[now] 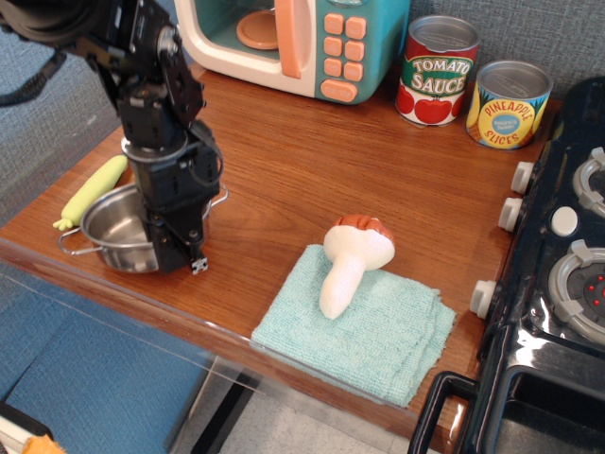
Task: Move the pot closer to the edge of the table.
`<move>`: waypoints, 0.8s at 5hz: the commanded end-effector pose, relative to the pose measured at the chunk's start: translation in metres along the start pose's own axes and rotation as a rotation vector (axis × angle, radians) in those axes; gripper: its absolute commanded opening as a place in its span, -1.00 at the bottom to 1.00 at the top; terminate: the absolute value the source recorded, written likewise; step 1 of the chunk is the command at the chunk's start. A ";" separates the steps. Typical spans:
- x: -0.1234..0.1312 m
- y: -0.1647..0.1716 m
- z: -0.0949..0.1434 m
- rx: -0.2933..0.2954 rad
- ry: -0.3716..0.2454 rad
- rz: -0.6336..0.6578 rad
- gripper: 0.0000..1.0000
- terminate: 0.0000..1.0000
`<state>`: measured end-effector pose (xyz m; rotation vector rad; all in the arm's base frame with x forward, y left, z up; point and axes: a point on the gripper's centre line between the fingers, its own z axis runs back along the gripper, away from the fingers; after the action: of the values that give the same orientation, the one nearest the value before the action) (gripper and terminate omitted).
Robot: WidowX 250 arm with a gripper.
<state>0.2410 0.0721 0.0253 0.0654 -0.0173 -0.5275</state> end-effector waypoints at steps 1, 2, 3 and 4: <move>-0.004 0.022 0.005 -0.028 -0.012 0.138 1.00 -1.00; -0.009 0.029 0.017 -0.028 -0.033 0.187 1.00 -1.00; -0.013 0.028 0.038 0.002 -0.083 0.209 1.00 -1.00; -0.019 0.026 0.067 0.031 -0.144 0.229 1.00 -1.00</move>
<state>0.2380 0.1006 0.0825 0.0348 -0.1381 -0.3013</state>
